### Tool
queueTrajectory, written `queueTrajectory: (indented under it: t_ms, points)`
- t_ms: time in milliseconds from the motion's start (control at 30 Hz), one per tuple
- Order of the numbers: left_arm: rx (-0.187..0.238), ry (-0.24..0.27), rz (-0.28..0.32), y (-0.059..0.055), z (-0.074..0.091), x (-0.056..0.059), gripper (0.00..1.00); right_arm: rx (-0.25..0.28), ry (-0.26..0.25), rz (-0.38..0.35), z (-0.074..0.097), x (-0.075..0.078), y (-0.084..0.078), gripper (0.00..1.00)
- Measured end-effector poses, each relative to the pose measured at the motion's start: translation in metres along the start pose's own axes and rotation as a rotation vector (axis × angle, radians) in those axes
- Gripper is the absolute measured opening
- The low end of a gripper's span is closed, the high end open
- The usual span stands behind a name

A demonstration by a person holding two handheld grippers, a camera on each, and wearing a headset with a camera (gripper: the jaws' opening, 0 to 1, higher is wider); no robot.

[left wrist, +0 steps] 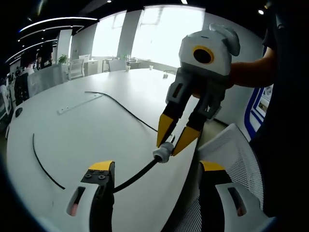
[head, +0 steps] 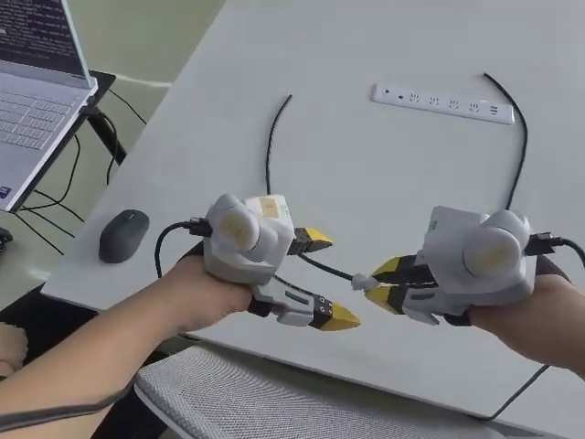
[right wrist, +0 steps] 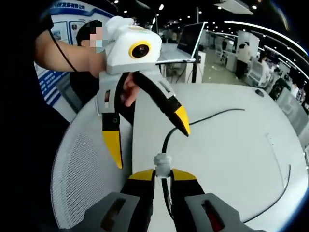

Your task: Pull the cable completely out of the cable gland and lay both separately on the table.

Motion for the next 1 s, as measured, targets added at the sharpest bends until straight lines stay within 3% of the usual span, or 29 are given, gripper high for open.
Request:
queueTrajectory:
  t_ms: [133,267,567,633,1000]
  points:
    - [0.023,-0.013,0.000,0.003,-0.002,-0.002,0.66,-0.024,0.014,0.032,0.002,0.001,0.007,0.06]
    - [0.039,-0.021,0.005,0.005,-0.003,-0.005,0.59,-0.028,0.020,0.035,0.002,0.003,0.003,0.06]
    - [0.069,-0.061,0.017,0.009,-0.003,-0.006,0.45,0.005,0.053,0.033,0.006,0.000,-0.003,0.06]
    - [0.068,-0.061,0.016,0.009,-0.003,-0.007,0.46,0.013,0.056,0.039,0.006,-0.001,-0.003,0.06]
    - [0.065,-0.138,-0.008,0.011,-0.011,-0.001,0.31,0.056,0.097,0.084,0.010,-0.001,-0.004,0.06]
Point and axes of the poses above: the centre of the closed fingertips' face, and the gripper's own axes: z roughly backward along the fingers, x roughly to its right, y roughly out of its top, the point moved 7 cm from there along z, roughly backward along the fingers, and after that the axes turned 6 degrees about x, right-handed, at the moved point
